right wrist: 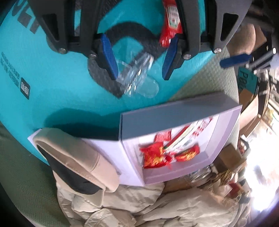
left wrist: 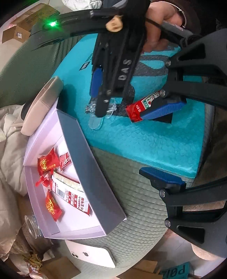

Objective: Organize objects
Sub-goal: 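Grasp the red ketchup packet with the left tool while the right tool grasps the clear plastic stand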

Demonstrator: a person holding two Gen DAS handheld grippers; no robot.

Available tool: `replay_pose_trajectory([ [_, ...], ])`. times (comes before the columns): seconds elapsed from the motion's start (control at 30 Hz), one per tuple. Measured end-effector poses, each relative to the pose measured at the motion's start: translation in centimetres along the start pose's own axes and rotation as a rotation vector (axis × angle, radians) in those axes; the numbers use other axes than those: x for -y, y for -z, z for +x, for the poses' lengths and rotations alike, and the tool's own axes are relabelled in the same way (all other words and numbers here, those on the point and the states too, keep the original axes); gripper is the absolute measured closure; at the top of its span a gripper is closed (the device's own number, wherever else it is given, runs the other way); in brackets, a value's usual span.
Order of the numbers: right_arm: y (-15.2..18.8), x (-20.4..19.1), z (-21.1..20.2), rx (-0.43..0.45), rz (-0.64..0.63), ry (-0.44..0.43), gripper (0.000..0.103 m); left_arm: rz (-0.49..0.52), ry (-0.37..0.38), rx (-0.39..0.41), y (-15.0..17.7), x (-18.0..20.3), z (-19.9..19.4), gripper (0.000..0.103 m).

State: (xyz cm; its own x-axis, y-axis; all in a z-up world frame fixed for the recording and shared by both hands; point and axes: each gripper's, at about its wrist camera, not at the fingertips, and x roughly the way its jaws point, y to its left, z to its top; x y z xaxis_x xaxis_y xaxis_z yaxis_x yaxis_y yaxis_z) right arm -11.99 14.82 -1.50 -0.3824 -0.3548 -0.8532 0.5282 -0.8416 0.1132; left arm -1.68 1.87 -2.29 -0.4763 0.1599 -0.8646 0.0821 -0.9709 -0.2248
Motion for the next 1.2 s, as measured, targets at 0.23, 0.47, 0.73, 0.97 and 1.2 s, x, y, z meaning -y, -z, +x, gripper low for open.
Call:
replay_pose_trajectory([
  [0.23,0.3,0.5,1.3,-0.030,-0.017,0.042,0.080,0.031,-0.013,0.005,0.1,0.7,0.4,0.048],
  [0.47,3.3,3.3,-1.3,-0.046,-0.017,0.053,0.080,0.053,0.082,-0.053,1.2,3.7,1.3,0.048],
  [0.73,9.2,5.2,-5.3,-0.070,-0.019,0.055,0.080,0.121,0.060,-0.047,2.8,6.3,1.7,0.047],
  [0.97,11.7,6.0,-7.0,-0.055,0.034,0.066,0.075,0.211,0.018,-0.063,2.8,7.1,2.1,0.047],
  [1.2,11.8,6.7,-7.3,-0.035,0.110,0.109,0.040,0.235,0.025,-0.063,2.6,7.9,2.4,0.047],
])
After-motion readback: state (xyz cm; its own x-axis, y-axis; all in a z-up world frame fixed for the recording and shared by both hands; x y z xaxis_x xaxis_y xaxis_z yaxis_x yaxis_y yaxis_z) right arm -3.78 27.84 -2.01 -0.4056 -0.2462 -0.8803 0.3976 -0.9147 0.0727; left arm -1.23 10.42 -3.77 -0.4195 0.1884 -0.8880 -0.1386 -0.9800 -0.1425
